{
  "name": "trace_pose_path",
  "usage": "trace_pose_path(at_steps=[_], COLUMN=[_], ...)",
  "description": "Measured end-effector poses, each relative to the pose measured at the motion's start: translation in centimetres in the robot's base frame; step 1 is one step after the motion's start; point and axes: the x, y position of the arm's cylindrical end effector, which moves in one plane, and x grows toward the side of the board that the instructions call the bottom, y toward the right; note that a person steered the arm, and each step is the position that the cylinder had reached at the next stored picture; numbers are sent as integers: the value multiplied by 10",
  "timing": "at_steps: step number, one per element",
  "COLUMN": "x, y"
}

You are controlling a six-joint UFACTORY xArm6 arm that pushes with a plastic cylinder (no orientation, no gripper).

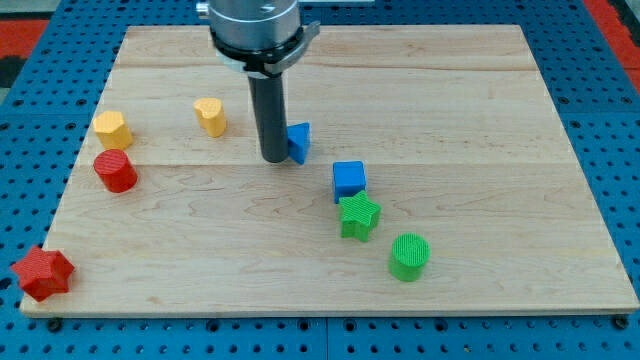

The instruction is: Slide the green star to the top of the green circle

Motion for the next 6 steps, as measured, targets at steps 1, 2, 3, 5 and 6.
trace_pose_path(at_steps=[1, 2, 3, 5, 6], x=[39, 78, 78, 89, 95], y=[18, 38, 52, 73, 86])
